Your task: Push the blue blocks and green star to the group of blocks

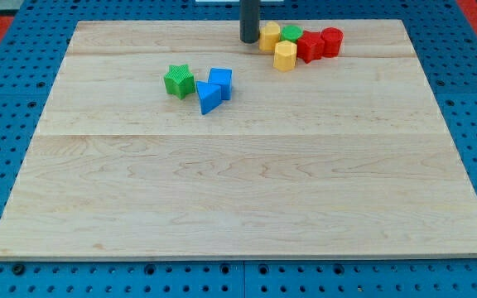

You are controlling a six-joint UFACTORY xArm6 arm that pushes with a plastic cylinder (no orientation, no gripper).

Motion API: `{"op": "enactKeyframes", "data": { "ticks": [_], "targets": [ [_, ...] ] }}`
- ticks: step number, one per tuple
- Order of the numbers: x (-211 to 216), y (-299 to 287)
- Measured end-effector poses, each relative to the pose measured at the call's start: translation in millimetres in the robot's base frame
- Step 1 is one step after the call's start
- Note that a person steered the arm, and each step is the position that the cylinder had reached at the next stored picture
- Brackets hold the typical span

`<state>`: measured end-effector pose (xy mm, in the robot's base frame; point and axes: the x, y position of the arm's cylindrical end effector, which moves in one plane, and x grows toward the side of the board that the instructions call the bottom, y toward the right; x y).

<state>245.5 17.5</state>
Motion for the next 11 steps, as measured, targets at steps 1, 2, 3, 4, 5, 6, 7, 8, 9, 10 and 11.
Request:
{"op": "enactKeyframes", "data": {
  "ticks": [1,2,3,4,5,6,7,8,9,10,11],
  "targets": [
    [20,-14],
    [20,-99],
    [33,-162],
    [90,-166],
    [112,-115],
    [119,-57],
    [119,-30],
    [110,-7],
    [85,-7],
    [113,-10],
    [118,-77]
  ]
}}
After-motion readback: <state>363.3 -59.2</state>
